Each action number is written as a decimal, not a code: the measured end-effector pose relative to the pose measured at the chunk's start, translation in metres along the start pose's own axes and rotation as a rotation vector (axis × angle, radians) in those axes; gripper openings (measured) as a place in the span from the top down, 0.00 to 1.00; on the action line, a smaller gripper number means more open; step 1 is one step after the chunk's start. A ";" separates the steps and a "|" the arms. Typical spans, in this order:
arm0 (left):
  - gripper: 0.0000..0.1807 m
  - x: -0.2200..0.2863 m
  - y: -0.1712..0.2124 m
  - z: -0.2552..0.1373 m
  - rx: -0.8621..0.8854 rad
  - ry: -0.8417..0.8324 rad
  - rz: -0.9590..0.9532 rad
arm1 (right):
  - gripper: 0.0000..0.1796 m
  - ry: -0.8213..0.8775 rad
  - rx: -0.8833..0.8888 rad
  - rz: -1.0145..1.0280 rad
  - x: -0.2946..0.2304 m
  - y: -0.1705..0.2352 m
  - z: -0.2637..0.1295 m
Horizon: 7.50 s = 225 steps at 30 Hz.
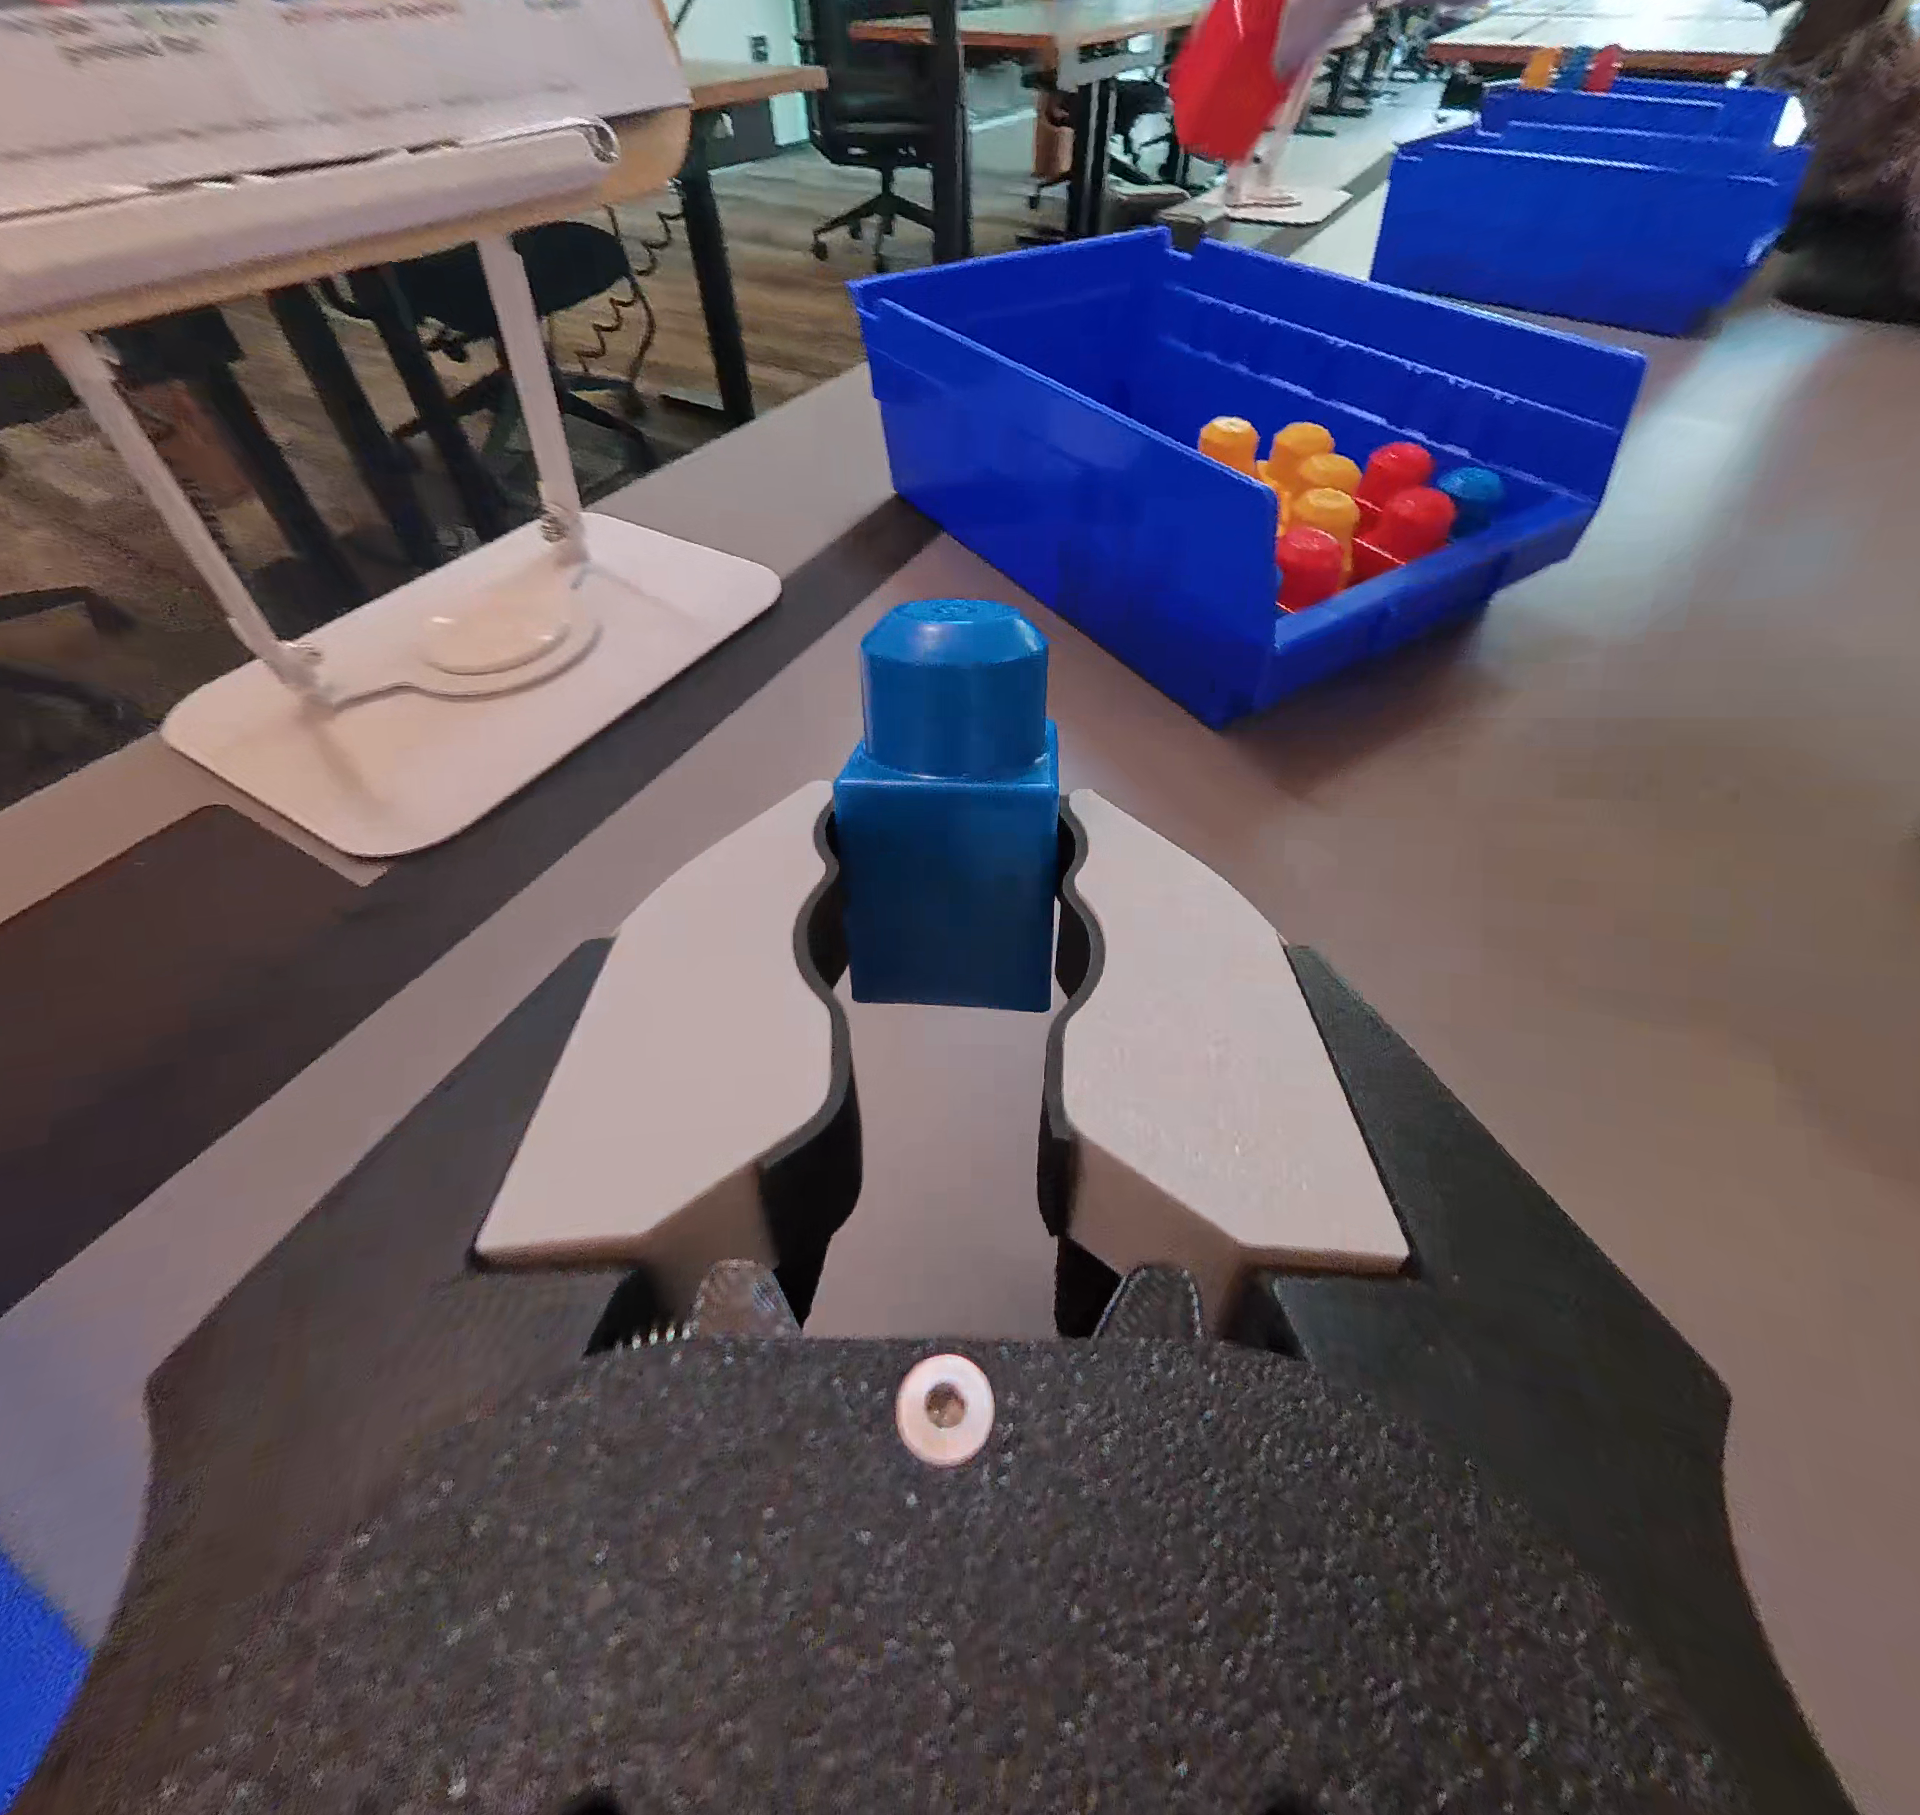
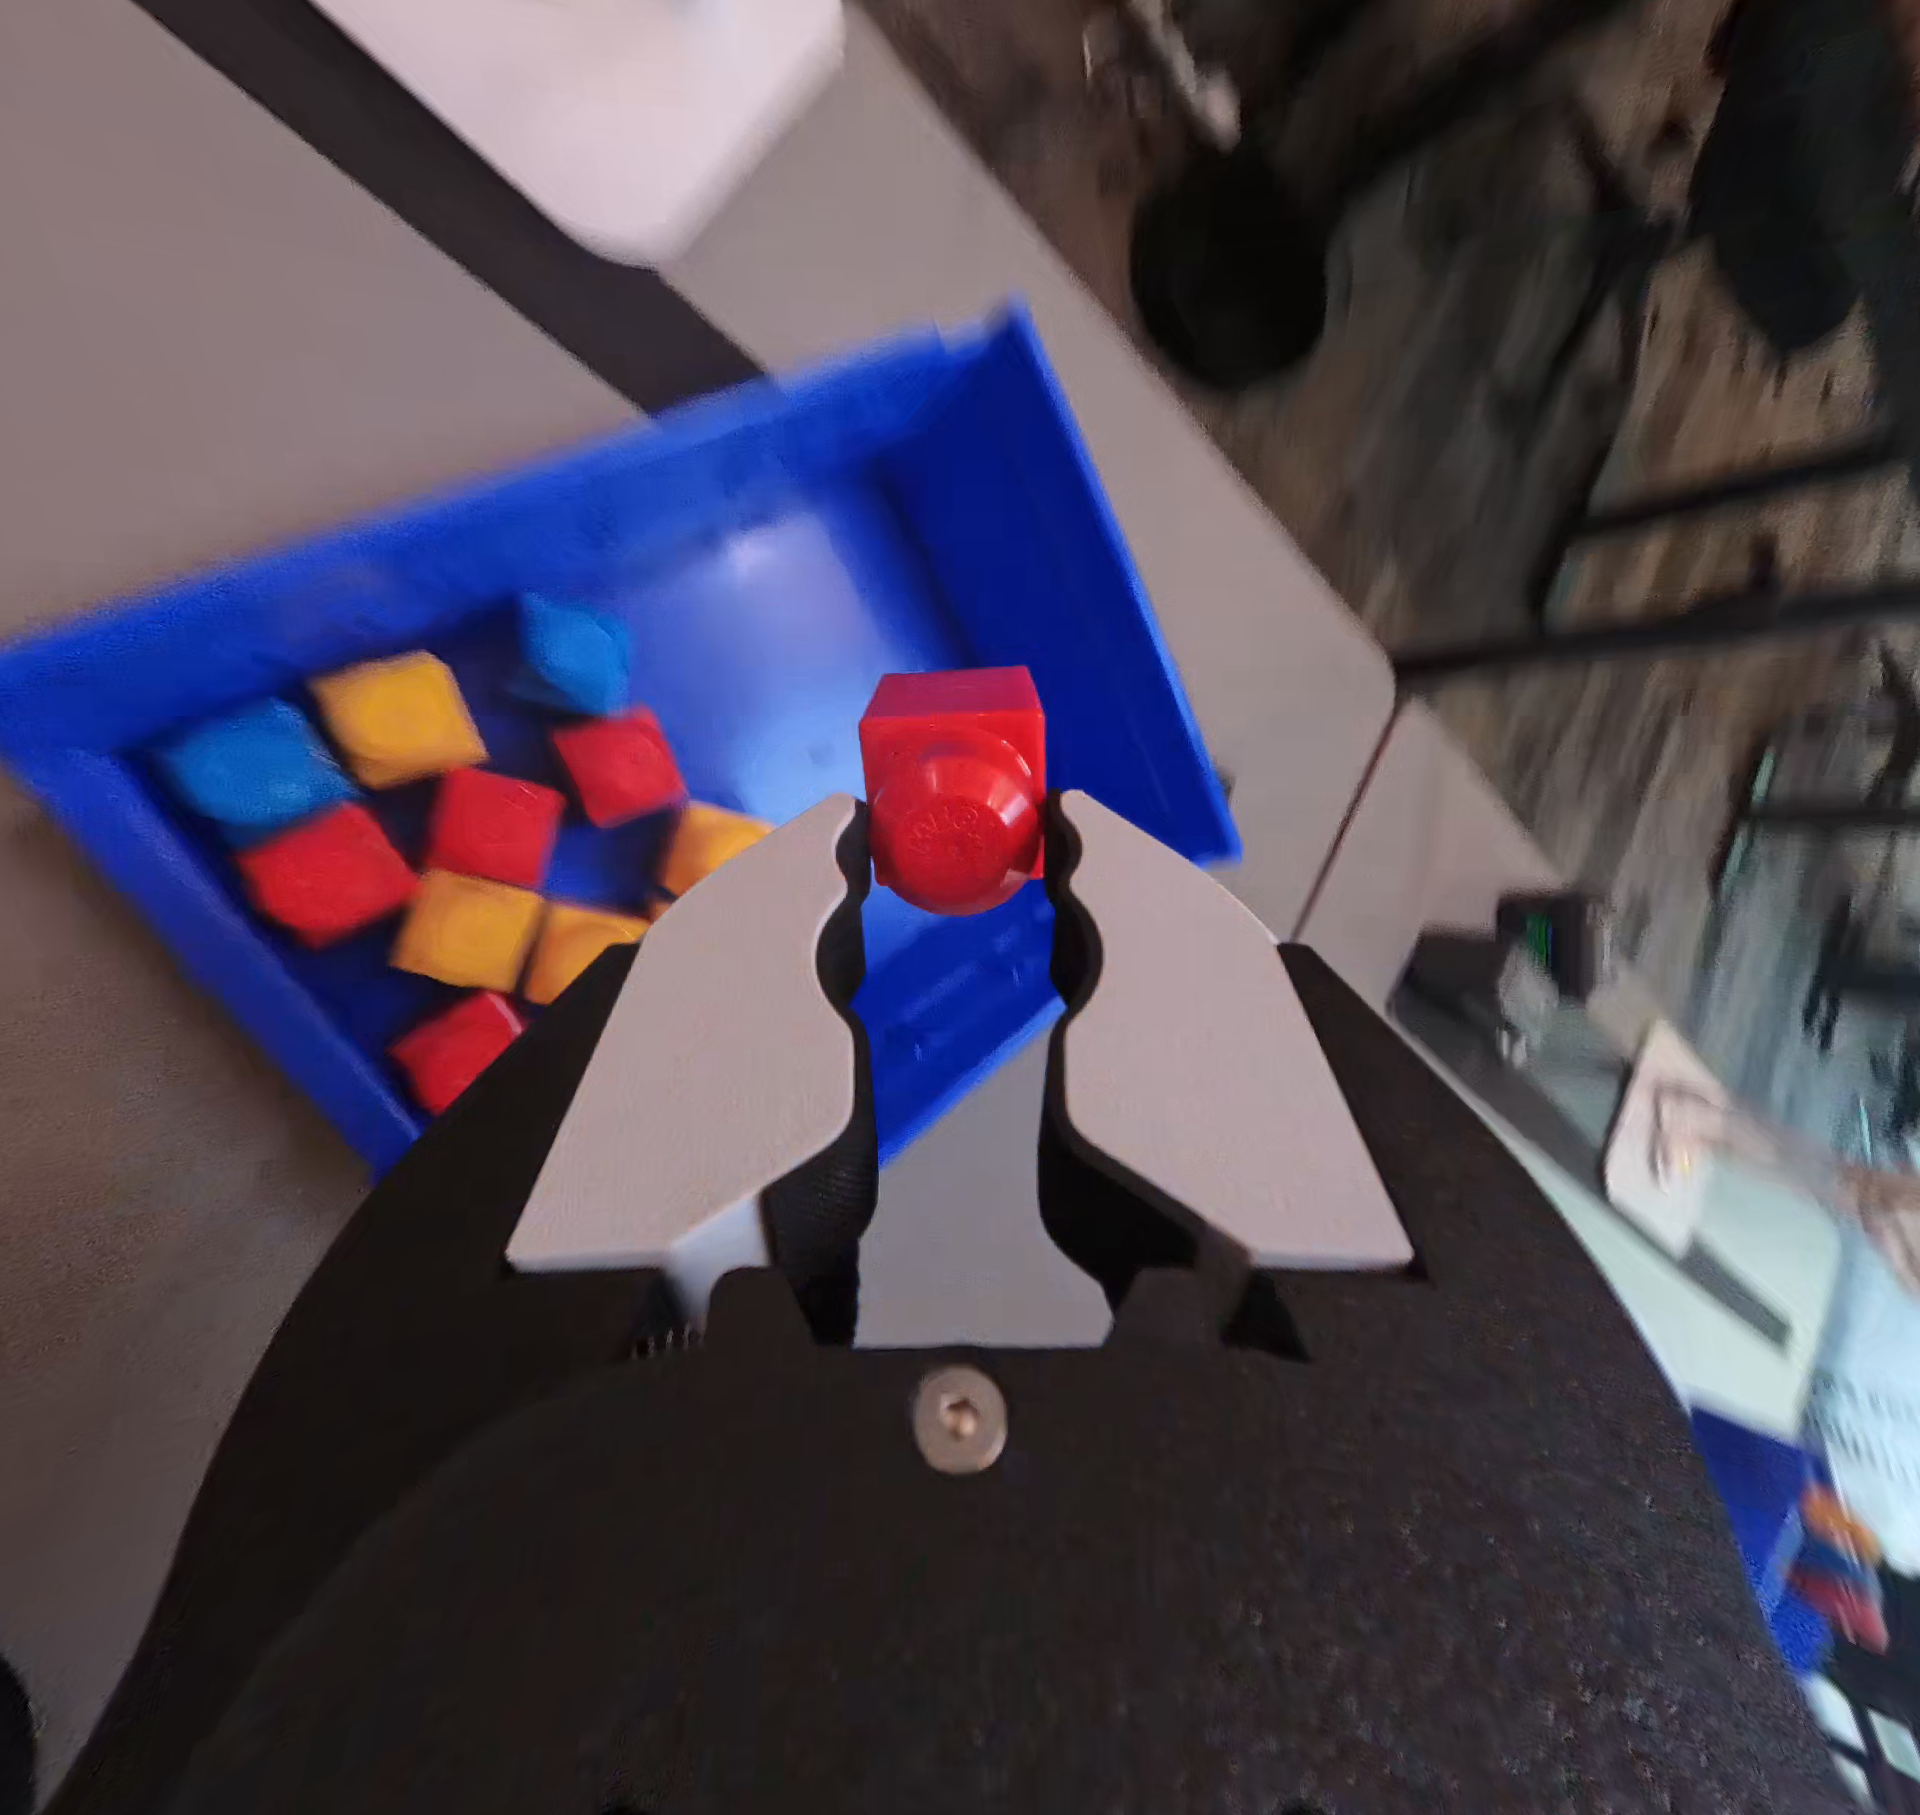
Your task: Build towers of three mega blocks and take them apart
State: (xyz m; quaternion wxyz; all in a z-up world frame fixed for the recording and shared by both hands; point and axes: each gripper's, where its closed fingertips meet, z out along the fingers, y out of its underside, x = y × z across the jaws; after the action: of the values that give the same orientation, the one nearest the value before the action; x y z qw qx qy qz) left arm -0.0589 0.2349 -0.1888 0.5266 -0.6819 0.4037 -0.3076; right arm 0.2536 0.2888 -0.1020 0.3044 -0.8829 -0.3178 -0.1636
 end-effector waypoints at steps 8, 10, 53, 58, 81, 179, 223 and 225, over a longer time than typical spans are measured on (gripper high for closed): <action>0.80 0.002 -0.010 -0.001 0.029 -0.012 0.036 | 0.82 -0.154 -0.422 0.156 -0.028 0.110 0.090; 0.80 0.003 -0.010 0.000 0.025 -0.010 0.039 | 0.82 -0.195 -0.453 0.174 -0.040 0.114 0.096; 0.94 0.036 -0.024 0.023 0.035 0.034 0.090 | 0.82 -0.501 0.428 -0.344 -0.172 -0.089 -0.041; 1.00 -0.023 -0.031 0.000 0.120 -0.215 -0.086 | 0.82 -0.066 0.233 -0.021 -0.041 -0.061 0.019; 1.00 -0.107 -0.066 -0.117 0.249 -0.590 -0.080 | 0.72 -0.367 -0.164 0.206 -0.076 0.009 0.132; 0.83 0.223 -0.110 -0.021 0.100 0.712 0.295 | 0.79 -0.738 1.167 0.026 -0.307 -0.011 -0.128; 0.80 0.148 0.050 -0.004 -0.719 0.492 0.575 | 0.84 -0.766 0.881 -0.127 -0.303 0.022 -0.077; 0.80 0.151 0.039 -0.003 -0.655 0.500 0.544 | 0.84 -0.753 0.879 -0.128 -0.297 0.020 -0.086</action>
State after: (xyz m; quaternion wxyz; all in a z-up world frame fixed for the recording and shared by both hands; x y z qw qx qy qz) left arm 0.0028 0.0971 -0.2266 0.2327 -0.5870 0.7565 -0.1700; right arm 0.0378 0.0845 -0.1882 0.4979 -0.6500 -0.4948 0.2910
